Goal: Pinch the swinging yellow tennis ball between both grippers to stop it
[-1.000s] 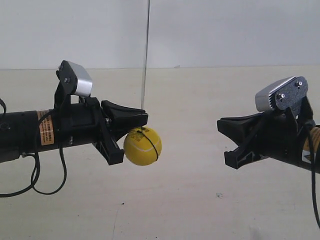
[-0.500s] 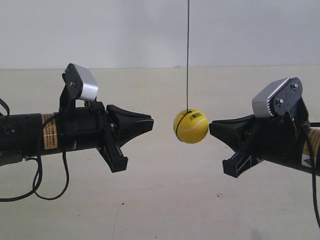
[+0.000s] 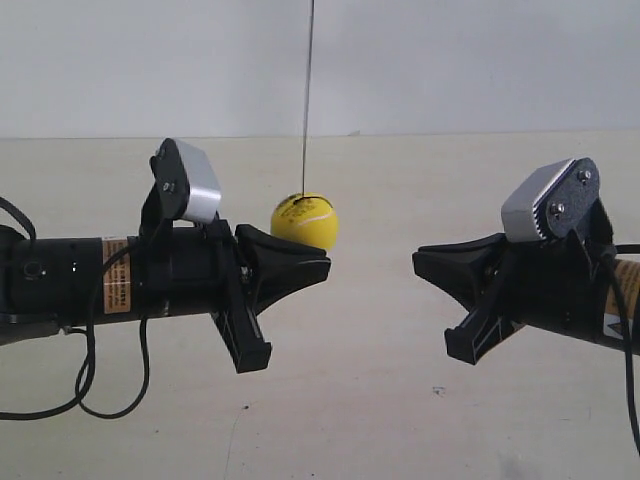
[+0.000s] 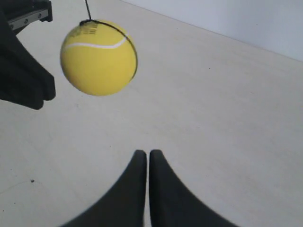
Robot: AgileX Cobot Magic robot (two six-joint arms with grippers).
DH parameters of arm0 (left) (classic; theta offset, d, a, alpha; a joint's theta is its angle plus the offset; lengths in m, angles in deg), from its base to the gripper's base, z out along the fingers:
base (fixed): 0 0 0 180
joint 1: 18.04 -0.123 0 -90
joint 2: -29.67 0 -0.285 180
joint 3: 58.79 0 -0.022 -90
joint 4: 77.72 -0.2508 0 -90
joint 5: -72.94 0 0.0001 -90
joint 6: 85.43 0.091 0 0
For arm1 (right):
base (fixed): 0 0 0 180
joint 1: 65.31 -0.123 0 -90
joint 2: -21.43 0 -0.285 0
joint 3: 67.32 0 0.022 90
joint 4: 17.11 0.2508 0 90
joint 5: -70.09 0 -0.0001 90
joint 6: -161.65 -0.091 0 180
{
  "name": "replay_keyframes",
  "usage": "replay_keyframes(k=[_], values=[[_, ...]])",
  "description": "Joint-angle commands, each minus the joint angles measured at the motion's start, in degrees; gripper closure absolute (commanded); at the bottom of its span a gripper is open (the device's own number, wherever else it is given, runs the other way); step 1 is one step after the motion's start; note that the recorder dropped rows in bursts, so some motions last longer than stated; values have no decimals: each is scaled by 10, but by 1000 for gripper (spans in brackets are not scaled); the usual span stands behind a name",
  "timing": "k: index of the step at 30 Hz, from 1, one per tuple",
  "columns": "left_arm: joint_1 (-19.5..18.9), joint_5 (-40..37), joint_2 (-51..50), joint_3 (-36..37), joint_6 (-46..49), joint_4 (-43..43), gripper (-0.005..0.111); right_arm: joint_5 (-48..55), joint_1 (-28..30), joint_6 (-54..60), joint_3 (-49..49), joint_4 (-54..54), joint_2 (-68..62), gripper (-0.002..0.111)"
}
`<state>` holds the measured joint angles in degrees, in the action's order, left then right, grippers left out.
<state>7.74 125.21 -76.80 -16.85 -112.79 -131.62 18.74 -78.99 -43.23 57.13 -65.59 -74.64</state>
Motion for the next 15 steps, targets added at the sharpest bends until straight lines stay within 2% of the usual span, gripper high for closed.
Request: replay_keyframes(k=[1, 15], values=[[3, -17, -1, -4, 11, 3, 102, -6, -1, -1, 2, -2, 1, 108], [3, -26, -1, -4, 14, 6, 102, -11, -1, -1, 2, -4, 1, 108]])
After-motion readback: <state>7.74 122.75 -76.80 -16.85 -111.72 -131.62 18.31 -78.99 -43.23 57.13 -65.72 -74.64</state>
